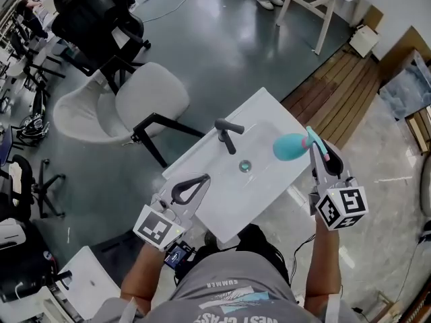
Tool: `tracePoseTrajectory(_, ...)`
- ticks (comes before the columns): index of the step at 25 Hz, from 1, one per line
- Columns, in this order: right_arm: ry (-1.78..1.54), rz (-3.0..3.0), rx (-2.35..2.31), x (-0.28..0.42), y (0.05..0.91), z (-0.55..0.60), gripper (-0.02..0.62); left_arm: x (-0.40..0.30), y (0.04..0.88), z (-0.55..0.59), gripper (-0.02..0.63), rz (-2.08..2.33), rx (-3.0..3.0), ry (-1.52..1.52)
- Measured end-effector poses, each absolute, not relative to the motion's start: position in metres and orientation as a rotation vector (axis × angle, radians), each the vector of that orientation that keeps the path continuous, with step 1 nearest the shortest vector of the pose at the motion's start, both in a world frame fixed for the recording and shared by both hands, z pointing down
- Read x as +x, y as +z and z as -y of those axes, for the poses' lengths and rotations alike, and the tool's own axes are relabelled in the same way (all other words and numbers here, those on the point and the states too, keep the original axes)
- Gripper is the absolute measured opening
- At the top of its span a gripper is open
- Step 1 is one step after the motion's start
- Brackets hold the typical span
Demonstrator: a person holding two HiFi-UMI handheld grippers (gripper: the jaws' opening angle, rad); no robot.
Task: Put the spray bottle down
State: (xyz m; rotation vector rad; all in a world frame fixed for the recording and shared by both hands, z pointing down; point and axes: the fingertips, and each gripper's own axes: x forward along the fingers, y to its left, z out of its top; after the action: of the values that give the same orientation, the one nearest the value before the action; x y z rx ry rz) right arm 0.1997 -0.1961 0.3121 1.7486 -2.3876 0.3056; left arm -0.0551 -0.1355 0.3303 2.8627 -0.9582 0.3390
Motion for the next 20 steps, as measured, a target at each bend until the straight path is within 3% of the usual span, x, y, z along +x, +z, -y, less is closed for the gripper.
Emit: tracePoseTrajectory(20, 0.351, 2.392, 1.620, 0.201, 0.377, 0.270, 0.066, -0.030, 0.377, 0.166, 0.002, 0.957, 2.773, 0.372)
